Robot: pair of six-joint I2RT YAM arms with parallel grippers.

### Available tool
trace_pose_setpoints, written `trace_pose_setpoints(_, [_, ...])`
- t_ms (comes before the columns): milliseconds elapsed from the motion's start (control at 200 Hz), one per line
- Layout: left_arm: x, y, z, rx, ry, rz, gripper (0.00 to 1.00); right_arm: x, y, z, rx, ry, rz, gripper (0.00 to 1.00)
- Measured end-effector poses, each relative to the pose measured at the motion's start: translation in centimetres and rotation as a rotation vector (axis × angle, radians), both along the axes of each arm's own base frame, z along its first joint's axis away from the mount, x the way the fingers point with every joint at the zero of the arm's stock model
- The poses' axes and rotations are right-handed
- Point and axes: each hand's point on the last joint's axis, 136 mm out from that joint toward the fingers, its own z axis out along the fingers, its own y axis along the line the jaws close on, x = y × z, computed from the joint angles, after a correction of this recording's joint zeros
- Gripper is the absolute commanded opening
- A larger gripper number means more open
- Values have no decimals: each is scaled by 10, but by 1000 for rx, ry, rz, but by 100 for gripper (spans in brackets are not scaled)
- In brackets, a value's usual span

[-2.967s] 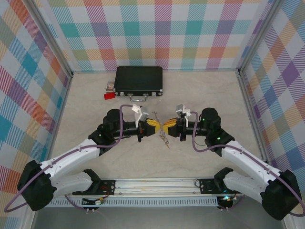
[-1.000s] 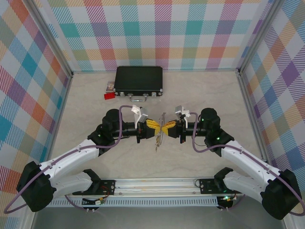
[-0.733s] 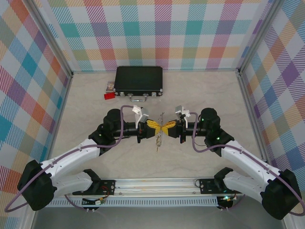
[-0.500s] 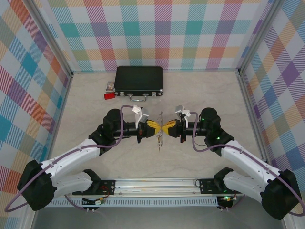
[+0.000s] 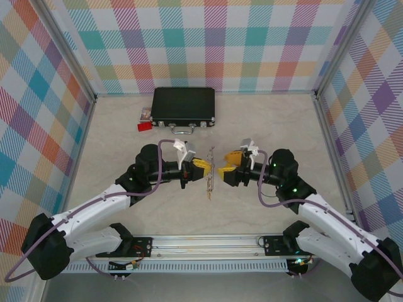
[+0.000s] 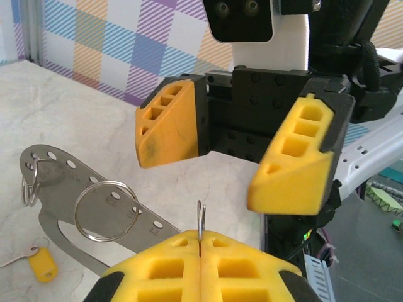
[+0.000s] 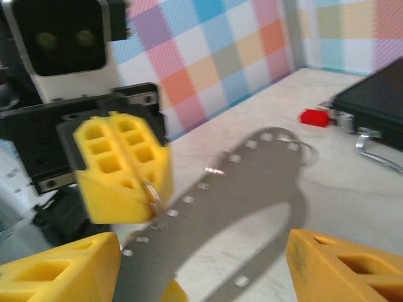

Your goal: Put the keys on the keyring

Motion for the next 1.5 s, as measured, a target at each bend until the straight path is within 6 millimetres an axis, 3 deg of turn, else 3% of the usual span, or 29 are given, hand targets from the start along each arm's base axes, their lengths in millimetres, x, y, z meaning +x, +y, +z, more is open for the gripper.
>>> trace_pose_setpoints(170, [8,3,-4,23,-7,54,0,25,-20,-18,-69,58,-202,74])
trace_pose_setpoints(465, [29,13,-21,92,4,183,0,69,-38,-87,-340,282,-423,76])
trace_pose_setpoints(675, [43,23,-37,161,6,280,0,88,-36,-134,-511,431,-466,55])
trace_pose_setpoints(855, [43,27,-49,196,5,293,0,105,-32,-169,-605,554,-464,48])
trace_pose_setpoints(1185, [41,29,-62,222,10,287,0,133,-57,-205,-585,752,-492,39])
trace_pose_setpoints(1500, [38,30,-70,233,20,280,0,135,-64,-234,-531,886,-436,33])
